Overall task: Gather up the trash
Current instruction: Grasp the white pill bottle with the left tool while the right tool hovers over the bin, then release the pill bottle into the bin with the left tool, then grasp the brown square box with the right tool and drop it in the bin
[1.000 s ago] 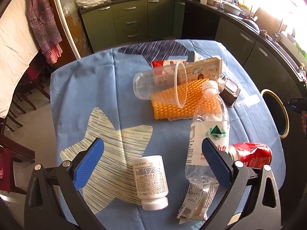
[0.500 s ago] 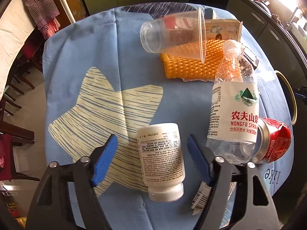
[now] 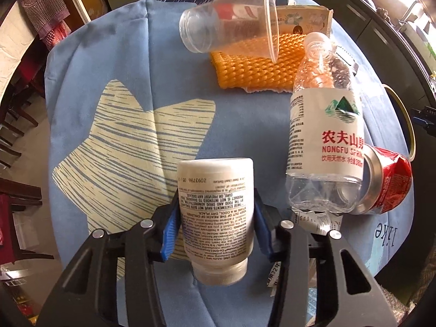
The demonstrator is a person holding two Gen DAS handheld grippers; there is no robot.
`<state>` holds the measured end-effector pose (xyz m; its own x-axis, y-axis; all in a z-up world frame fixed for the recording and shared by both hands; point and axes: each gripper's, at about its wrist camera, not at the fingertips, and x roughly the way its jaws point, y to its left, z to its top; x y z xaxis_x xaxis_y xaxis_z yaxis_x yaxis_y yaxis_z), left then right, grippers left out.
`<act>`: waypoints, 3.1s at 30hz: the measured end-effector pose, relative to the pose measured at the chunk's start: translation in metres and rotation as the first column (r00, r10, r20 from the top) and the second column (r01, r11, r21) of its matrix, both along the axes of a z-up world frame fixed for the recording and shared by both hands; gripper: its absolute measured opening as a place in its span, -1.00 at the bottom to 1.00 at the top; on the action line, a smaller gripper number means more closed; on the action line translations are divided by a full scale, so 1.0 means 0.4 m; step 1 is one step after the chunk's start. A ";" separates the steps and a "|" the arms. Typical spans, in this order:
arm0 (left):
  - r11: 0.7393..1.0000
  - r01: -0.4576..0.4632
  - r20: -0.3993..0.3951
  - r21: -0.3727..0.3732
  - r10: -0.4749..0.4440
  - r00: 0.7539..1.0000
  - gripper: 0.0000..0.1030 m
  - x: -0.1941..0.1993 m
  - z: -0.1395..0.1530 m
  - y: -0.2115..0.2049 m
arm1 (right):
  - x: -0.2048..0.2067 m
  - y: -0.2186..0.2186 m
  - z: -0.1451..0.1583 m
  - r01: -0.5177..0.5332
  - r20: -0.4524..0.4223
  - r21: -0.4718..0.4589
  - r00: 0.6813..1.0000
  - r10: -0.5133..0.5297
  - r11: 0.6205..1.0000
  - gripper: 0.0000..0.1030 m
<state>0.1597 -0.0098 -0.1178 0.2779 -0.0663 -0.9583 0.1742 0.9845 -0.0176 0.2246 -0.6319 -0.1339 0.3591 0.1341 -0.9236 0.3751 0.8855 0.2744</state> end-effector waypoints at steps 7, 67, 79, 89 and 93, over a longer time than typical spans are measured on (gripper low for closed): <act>0.999 0.054 0.078 0.000 -0.054 0.996 -0.12 -0.013 0.100 -0.040 | -0.004 0.011 0.018 -0.017 0.024 0.008 1.000 0.016 1.000 -0.09; 0.854 0.509 0.148 -0.110 -0.492 0.858 0.21 0.115 0.247 -0.842 | -0.193 -0.003 0.100 -0.136 0.172 -0.040 0.975 0.141 0.990 -0.07; 0.949 0.294 0.198 -0.109 -0.269 0.942 0.32 0.067 0.314 -0.382 | -0.012 0.407 0.140 -0.519 0.200 -0.068 0.830 0.521 0.852 0.11; 0.966 0.204 0.193 -0.158 -0.172 0.966 0.34 0.044 0.304 -0.201 | 0.121 0.778 0.096 -0.722 0.156 -0.243 0.630 0.761 0.647 0.28; 0.968 0.194 0.185 -0.163 -0.163 0.969 0.35 0.040 0.297 -0.177 | 0.160 0.818 0.067 -0.733 0.126 -0.254 0.622 0.773 0.631 0.32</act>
